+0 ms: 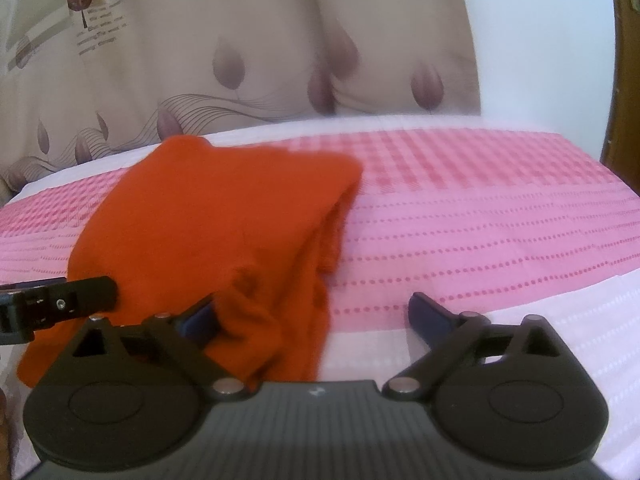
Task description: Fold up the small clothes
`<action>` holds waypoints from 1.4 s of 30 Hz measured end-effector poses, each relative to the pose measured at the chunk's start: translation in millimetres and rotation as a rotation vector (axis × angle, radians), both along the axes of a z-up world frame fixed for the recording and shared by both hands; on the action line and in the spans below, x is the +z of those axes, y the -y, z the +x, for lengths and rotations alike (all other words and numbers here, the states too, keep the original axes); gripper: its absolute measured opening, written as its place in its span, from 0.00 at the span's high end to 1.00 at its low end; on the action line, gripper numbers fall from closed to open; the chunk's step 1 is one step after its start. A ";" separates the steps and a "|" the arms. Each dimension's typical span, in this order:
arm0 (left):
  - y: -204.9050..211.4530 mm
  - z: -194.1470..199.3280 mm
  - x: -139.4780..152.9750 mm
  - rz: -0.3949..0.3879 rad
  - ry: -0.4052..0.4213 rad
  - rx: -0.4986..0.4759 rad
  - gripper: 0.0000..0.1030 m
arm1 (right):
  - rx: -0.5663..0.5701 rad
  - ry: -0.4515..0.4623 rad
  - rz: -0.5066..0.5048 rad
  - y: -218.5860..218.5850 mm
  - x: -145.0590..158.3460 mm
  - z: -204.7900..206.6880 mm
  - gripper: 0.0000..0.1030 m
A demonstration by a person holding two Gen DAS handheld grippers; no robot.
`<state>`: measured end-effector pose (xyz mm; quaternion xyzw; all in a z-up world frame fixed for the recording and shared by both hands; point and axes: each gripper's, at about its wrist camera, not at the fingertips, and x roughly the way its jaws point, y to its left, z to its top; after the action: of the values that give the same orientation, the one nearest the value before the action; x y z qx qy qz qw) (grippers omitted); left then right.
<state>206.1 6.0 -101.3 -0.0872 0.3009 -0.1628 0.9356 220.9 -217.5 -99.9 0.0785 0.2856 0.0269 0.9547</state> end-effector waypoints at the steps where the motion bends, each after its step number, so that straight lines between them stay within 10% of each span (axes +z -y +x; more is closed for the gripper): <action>1: -0.6 0.1 -0.1 -0.002 -0.001 0.000 0.00 | 0.000 -0.002 0.003 0.4 -0.1 0.2 0.02; 19: -36.9 37.5 -0.3 -0.185 -0.074 -0.102 0.00 | 0.056 -0.004 0.101 12.2 -0.3 -1.1 0.01; 26: -41.8 59.8 -5.1 -0.253 -0.082 -0.142 0.00 | 0.205 -0.014 0.278 29.8 -0.2 1.2 0.00; 35: -39.1 57.0 -7.1 -0.242 -0.052 -0.135 0.00 | 0.134 0.045 0.491 71.0 7.7 25.0 0.01; 39: -45.5 56.5 -9.3 -0.286 -0.050 -0.116 0.00 | 0.077 0.049 0.427 67.2 15.5 33.1 0.49; 42: -48.5 56.7 -9.7 -0.305 -0.049 -0.109 0.00 | 0.070 0.026 0.414 64.3 16.1 48.0 0.49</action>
<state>262.8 54.5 -111.0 -0.2156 0.2997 -0.2550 0.8937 268.9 -281.8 -83.8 0.2626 0.2641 0.1194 0.9203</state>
